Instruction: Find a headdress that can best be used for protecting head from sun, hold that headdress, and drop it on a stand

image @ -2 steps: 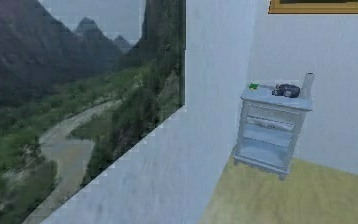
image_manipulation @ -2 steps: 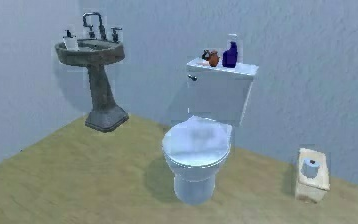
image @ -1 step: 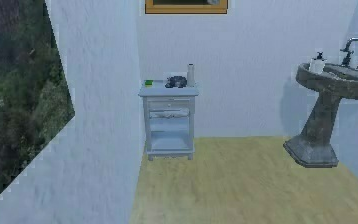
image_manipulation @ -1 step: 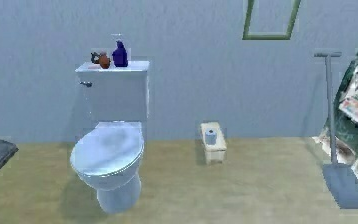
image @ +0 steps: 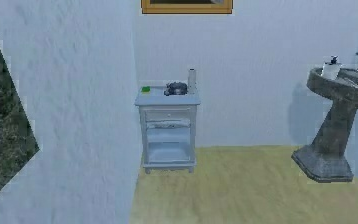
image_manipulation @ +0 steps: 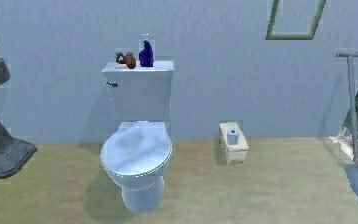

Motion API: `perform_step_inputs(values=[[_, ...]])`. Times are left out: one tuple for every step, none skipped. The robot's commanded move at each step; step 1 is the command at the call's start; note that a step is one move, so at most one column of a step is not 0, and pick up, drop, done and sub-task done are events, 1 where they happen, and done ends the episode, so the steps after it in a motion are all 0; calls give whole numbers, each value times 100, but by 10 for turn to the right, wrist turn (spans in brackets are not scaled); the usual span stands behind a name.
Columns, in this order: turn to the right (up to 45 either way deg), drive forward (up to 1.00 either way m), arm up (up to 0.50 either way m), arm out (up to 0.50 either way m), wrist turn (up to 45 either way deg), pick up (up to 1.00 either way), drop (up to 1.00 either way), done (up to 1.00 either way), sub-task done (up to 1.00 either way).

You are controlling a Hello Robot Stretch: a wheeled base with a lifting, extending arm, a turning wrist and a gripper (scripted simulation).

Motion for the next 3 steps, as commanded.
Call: perform_step_inputs(values=[[450, 0, 0, 0, 0, 0, 0, 0, 0], [420, 0, 0, 0, 0, 0, 0, 0, 0], [0, 10, 0, 0, 0, 0, 0, 0, 0]])
